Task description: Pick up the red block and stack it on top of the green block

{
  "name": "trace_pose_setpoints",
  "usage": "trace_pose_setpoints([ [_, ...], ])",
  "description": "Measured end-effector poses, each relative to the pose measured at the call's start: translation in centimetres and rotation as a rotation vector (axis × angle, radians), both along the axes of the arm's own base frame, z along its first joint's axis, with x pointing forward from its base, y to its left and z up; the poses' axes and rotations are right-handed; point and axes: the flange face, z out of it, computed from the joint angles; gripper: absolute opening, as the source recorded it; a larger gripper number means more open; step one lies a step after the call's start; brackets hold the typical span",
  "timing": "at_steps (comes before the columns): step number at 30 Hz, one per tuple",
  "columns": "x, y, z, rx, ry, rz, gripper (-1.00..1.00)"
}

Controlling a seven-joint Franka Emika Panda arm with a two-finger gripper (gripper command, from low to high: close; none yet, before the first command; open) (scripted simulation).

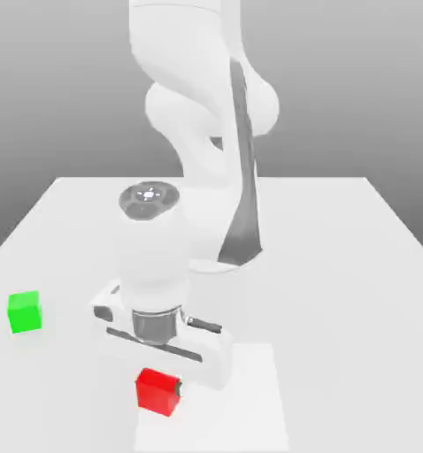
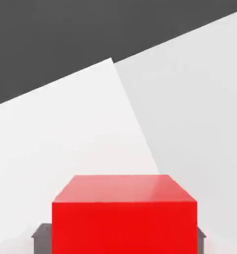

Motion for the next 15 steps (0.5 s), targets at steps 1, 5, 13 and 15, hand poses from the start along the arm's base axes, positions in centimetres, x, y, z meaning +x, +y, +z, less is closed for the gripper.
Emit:
trace_pose_setpoints([
  [1,0.0,0.0,-0.3,0.0,0.0,0.0,-1.0],
  [5,0.1,0.0,2.8,0.001,0.0,0.0,-1.0],
  [13,-6.1,-14.5,7.9,-0.013,0.004,-0.244,-1.0],
  [15,-9.6,-19.0,8.5,-0.012,0.005,-0.328,-1.0],
])
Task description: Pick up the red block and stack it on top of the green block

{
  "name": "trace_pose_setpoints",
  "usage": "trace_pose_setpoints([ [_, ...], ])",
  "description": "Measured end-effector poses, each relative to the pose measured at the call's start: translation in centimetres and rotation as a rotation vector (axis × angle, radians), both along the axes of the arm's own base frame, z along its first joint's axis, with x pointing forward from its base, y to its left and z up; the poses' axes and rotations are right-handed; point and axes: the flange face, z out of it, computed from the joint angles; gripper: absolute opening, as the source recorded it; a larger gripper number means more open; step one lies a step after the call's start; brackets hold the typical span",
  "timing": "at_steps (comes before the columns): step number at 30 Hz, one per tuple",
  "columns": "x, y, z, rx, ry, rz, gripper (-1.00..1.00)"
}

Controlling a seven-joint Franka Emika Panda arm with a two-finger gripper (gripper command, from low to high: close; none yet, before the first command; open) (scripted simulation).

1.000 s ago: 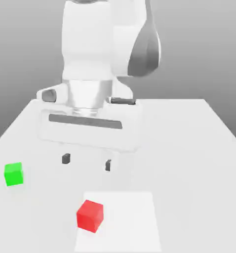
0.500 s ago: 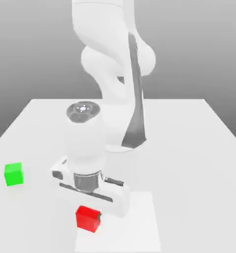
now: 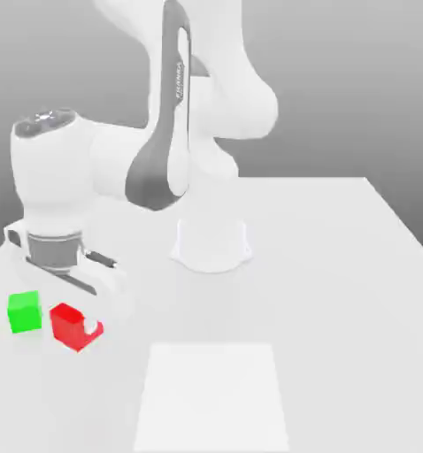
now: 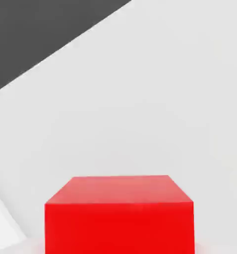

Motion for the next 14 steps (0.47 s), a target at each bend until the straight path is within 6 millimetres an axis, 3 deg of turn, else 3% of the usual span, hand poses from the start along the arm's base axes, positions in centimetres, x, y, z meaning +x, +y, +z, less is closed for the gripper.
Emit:
trace_pose_setpoints([
  [4,-8.4,-7.1,1.2,0.008,-0.005,-0.163,-1.0],
  [6,-9.3,-7.7,0.1,0.011,-0.009,-0.168,-1.0],
  [10,-9.3,-7.6,-3.8,0.012,-0.009,-0.161,-1.0],
  [11,-9.3,-7.6,-4.7,0.012,-0.008,-0.161,1.0],
  [14,-9.3,-7.6,-4.7,0.012,-0.008,-0.161,1.0],
])
